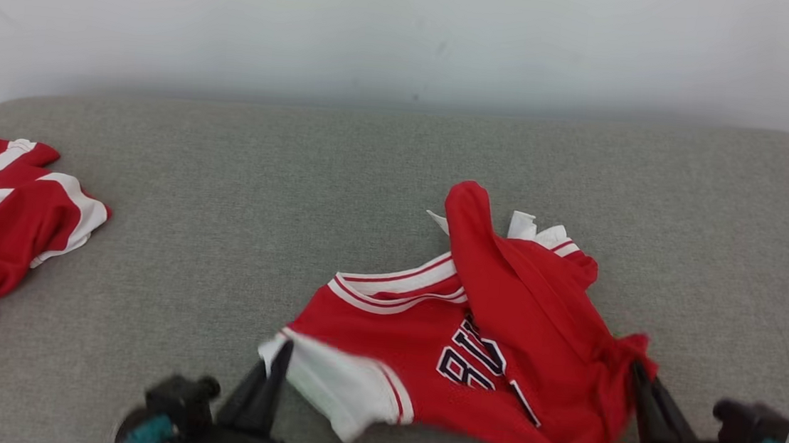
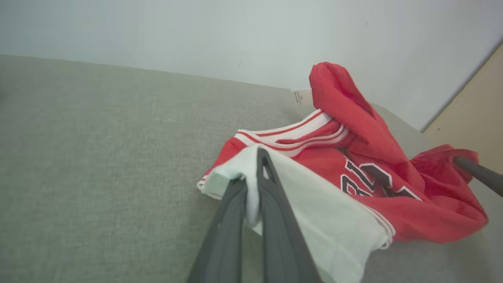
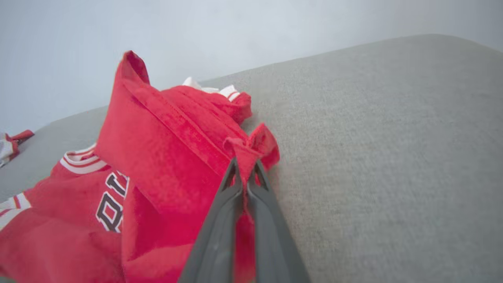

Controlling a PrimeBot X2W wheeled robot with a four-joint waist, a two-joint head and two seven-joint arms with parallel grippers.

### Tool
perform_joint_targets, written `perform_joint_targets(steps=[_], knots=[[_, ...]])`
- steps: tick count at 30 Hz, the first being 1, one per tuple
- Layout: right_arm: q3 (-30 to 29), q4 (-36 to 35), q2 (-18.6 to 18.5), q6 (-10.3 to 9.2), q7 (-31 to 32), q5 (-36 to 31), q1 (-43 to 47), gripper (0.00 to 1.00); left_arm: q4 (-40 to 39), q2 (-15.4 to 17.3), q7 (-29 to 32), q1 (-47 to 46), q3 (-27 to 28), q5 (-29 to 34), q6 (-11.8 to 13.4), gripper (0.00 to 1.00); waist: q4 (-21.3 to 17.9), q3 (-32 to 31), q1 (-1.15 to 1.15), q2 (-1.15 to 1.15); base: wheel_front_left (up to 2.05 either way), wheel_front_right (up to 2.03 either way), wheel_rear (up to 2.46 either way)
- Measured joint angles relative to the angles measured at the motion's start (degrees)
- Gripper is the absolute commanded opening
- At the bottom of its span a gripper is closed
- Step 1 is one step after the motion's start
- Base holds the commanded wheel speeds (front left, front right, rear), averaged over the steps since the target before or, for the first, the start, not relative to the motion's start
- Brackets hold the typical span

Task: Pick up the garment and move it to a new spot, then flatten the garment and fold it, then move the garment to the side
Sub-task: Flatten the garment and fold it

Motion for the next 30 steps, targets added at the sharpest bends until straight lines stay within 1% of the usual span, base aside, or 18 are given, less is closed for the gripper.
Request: perform_joint_targets(steps=[2,4,6,8,10,13,16,18,20,22,24,25,30], knots=[[1.02,-3.42,-0.67,0.0,1.3,0.78,-2.32,0.0,-2.04,1.25,-0.01,-2.83,0.22,-0.8,-0.01,0.0,-0.41,0.36,0.0,0.0,0.0,0.0,0.0],[2.04,-6.55,-0.8,0.0,3.14,1.97,-5.61,0.0,-3.46,2.63,0.23,-6.96,-0.08,-2.87,-0.01,0.0,-0.64,0.99,0.0,0.0,0.0,0.0,0.0],[2.41,-8.33,-1.2,0.0,5.34,3.36,-9.43,0.0,-4.41,4.85,1.93,-12.51,-0.66,-4.11,-0.01,0.0,-0.74,1.88,0.0,0.0,0.0,0.0,0.0],[2.33,-9.26,-1.83,0.0,7.27,4.98,-13.97,0.0,-5.04,6.5,3.93,-19.06,-0.8,-6.61,-0.01,0.0,-0.75,3.01,0.01,0.01,0.0,0.0,0.0],[1.76,-9.78,-1.96,0.0,9.38,6.8,-19.45,0.0,-5.14,7.34,6.33,-26.12,-0.03,-9.68,-0.01,0.0,-0.7,4.43,0.01,0.0,0.0,0.0,0.0],[-0.43,-8.66,-1.86,0.0,12.67,9.01,-28.89,0.0,-3.52,8.76,10.15,-37.4,1.3,-13.38,0.0,0.0,-0.62,7.09,0.01,0.01,0.0,0.0,0.0],[-3.24,-5.41,-1.77,0.0,16.01,9.72,-40.28,0.0,-0.3,8.9,13.66,-49.44,2.43,-15.44,0.0,0.0,-0.6,10.31,0.02,0.01,0.0,0.0,0.0],[-5.69,-2.78,-0.88,0.0,17.77,10.48,-48.48,0.0,2.38,8.5,15.32,-57.68,3.42,-16.52,0.0,0.0,-0.63,12.73,0.02,0.01,0.0,0.0,0.0],[-8.7,0.63,0.71,-0.01,19.36,10.87,-57.15,0.0,5.48,8.62,16.4,-66.34,3.69,-15.67,0.08,0.0,-0.72,15.31,0.02,0.01,0.0,0.0,0.0],[-11.36,4.52,2.31,-0.01,20.49,10.79,-65.34,0.0,8.66,8.61,16.62,-74.4,4.43,-14.72,0.74,0.0,-0.87,17.91,0.02,0.01,0.0,0.0,0.0],[-13.99,8.73,3.46,-0.01,20.68,9.66,-73.2,0.0,11.88,8.4,15.9,-81.94,5.01,-14.12,1.43,0.0,-1.12,20.55,0.03,0.01,0.0,0.0,0.0],[-16.01,13.05,4.32,-0.01,20.62,7.68,-80.09,0.0,14.99,8.23,15.27,-88.48,4.57,-12.47,1.46,0.0,-1.43,23.11,0.03,0.01,0.0,0.0,0.0],[-18.92,22.39,6.08,-0.01,18.2,1.71,-94.21,0.0,22.53,6.1,14.02,-101.05,3.23,-10.26,1.47,0.0,-2.46,28.71,0.03,0.02,0.0,0.0,0.0]])
